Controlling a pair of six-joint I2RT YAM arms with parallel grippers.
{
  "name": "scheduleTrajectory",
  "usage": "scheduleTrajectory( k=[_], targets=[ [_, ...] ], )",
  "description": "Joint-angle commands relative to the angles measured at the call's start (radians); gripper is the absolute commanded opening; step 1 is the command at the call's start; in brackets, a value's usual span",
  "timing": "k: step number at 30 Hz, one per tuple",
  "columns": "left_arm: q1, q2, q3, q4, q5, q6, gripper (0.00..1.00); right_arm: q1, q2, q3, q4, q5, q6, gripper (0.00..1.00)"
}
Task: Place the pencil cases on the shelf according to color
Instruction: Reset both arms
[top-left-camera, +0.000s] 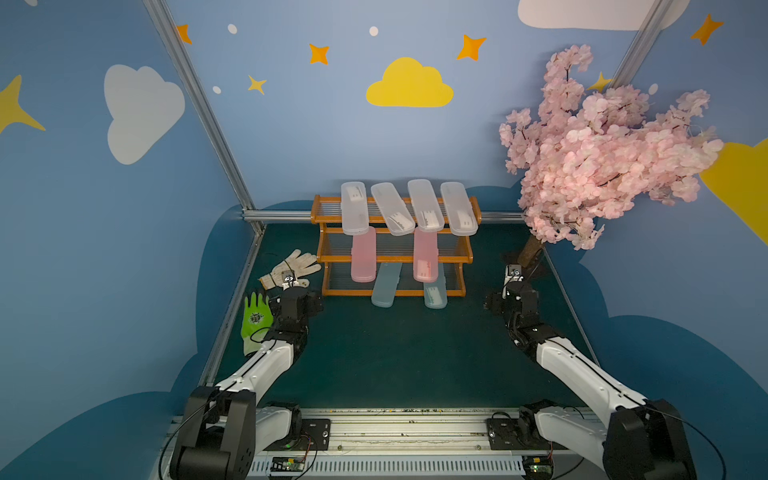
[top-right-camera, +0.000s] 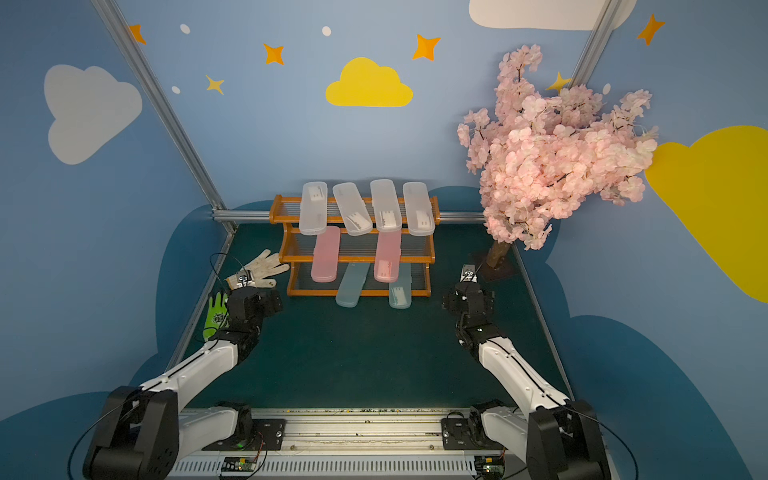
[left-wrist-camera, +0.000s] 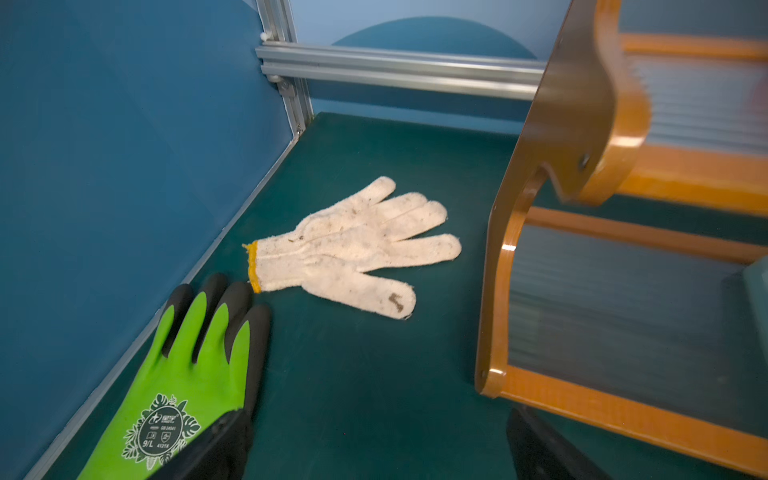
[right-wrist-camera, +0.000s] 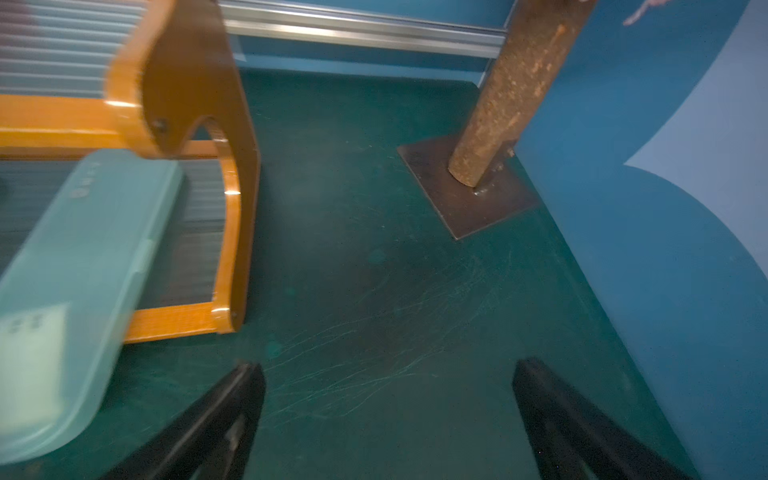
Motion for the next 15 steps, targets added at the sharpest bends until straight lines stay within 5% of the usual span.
scheduleTrajectory(
  k=[1,9,15],
  targets=[
    [0.033,0.064,-0.035,0.210,0.023,0.029,1.00,-0.063,0.020,-0.049,0.173,-0.030,-0.005,0.99],
    [0.077,0.260,-0.019,0.407,0.317,0.134,1.00,-0.169,0.155,-0.101,0.336,-0.151,0.014,0.99],
    [0.087,0.329,-0.021,0.465,0.360,0.139,1.00,-0.194,0.288,-0.071,0.423,-0.151,0.042,0.99]
  ],
)
